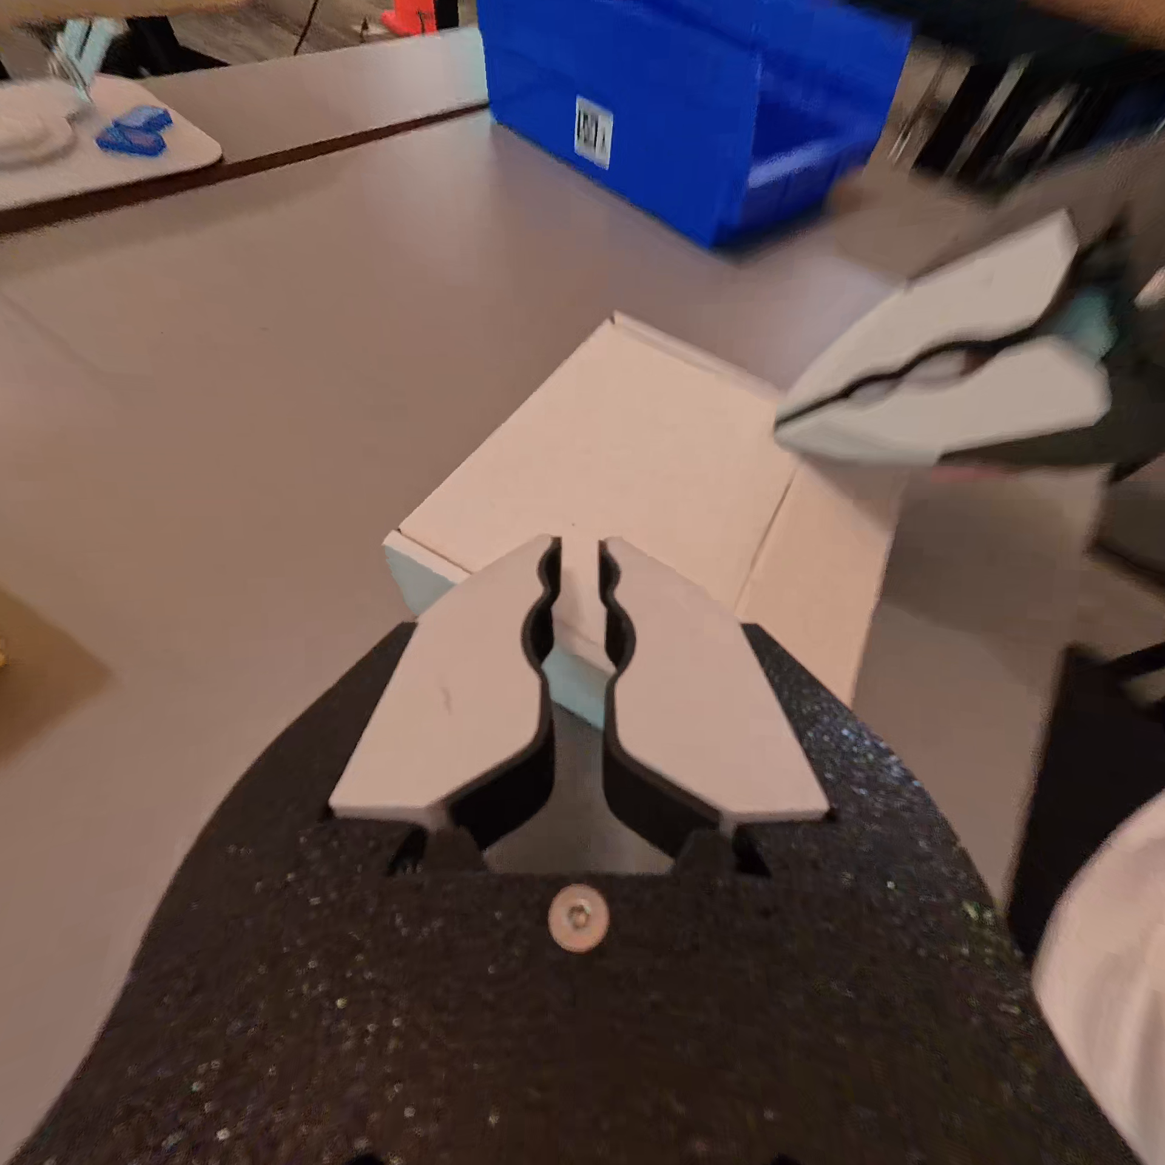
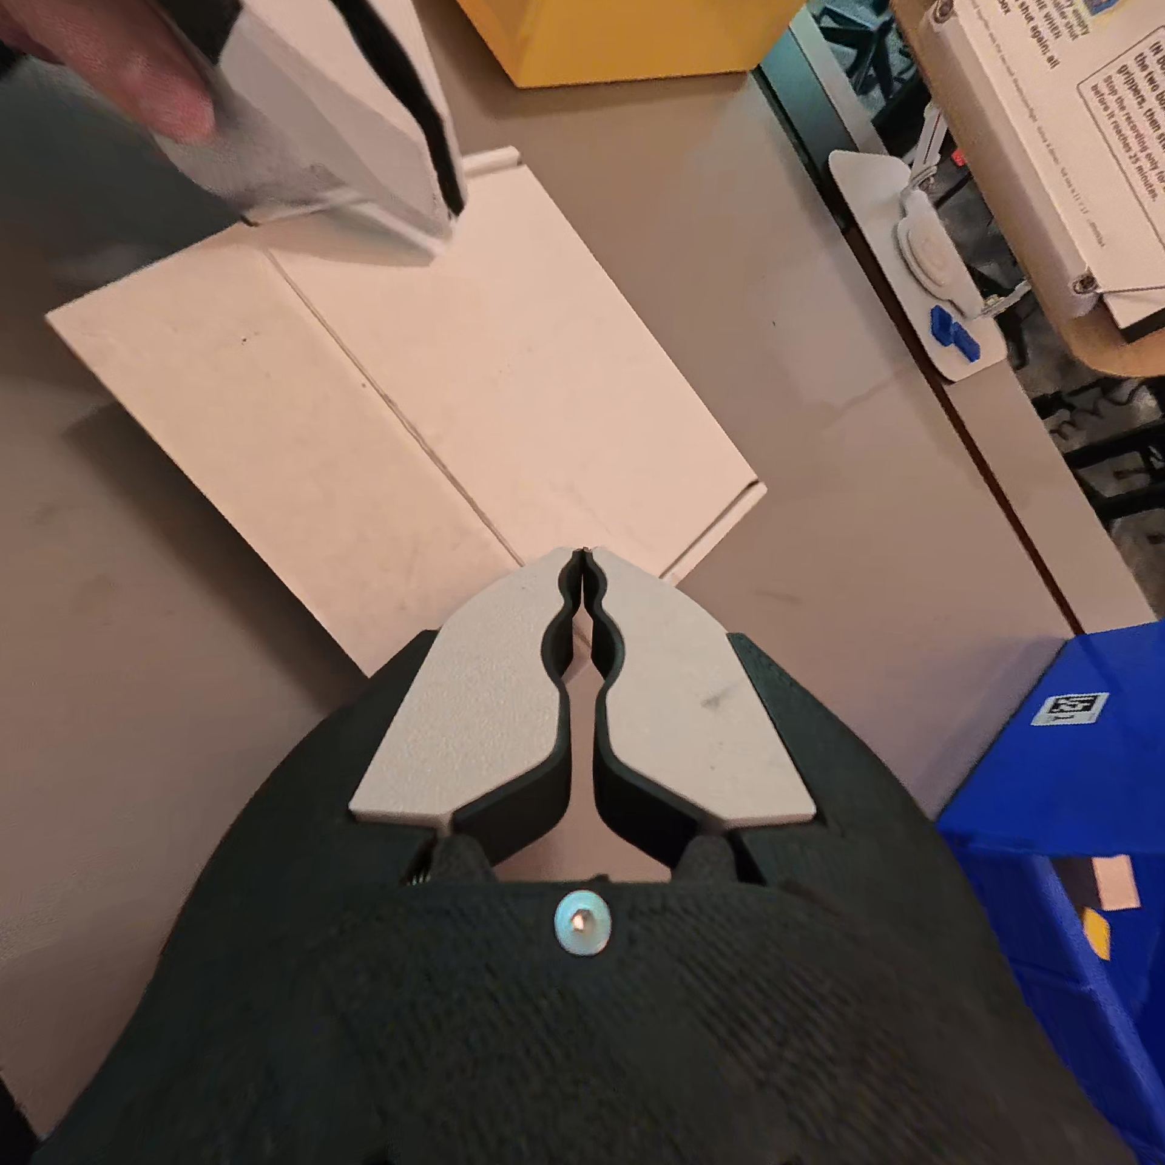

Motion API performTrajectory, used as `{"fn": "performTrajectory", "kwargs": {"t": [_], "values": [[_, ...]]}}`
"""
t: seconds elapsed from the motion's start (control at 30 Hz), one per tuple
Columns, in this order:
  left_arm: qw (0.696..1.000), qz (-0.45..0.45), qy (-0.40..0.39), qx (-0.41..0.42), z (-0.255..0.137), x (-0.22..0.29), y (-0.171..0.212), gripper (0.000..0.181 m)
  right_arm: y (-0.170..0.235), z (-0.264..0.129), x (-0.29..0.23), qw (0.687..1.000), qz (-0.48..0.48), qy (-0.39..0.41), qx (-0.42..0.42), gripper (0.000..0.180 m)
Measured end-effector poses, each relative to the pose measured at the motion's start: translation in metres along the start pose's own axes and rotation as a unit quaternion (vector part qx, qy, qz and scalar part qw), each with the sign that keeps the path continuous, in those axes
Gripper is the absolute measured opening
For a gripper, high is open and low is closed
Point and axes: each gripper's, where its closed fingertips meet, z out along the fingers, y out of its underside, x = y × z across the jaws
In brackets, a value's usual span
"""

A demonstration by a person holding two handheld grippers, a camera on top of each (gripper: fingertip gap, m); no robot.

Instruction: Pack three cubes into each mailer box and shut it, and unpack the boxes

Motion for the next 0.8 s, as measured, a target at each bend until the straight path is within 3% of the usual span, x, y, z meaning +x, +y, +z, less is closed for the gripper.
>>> {"fn": "performTrajectory", "kwargs": {"t": [0.03, 0.13, 0.2, 0.27, 0.43, 0.57, 0.67, 0.8], "values": [[0.998, -0.051, 0.022, 0.022, -0.005, 0.002, -0.007, 0.011, 0.0, -0.002, -0.001, 1.0, 0.013, -0.007, 0.003, 0.0], [0.973, -0.196, 0.114, 0.05, -0.019, 0.008, -0.021, 0.013, -0.004, -0.011, 0.003, 0.995, 0.086, -0.021, 0.033, 0.019], [0.949, -0.25, 0.183, 0.056, -0.027, 0.016, -0.025, 0.007, -0.004, -0.015, 0.009, 0.983, 0.171, -0.039, 0.047, 0.024], [0.938, -0.278, 0.197, 0.065, -0.028, 0.011, -0.025, 0.005, -0.004, -0.016, 0.014, 0.965, 0.243, -0.072, 0.065, 0.028], [0.949, -0.264, 0.169, 0.038, -0.024, 0.003, -0.012, 0.002, -0.004, -0.012, 0.024, 0.942, 0.302, -0.13, 0.062, 0.014], [0.955, -0.246, 0.165, 0.033, -0.027, 0.004, -0.012, 0.002, -0.011, -0.009, 0.027, 0.893, 0.39, -0.216, 0.07, 0.0], [0.96, -0.232, 0.154, 0.029, -0.029, 0.002, -0.012, 0.002, -0.013, -0.005, 0.025, 0.861, 0.427, -0.265, 0.075, 0.0], [0.966, -0.216, 0.139, 0.026, -0.033, -0.003, -0.011, 0.003, 0.007, 0.006, 0.023, 0.877, 0.406, -0.257, 0.018, 0.0]]}}
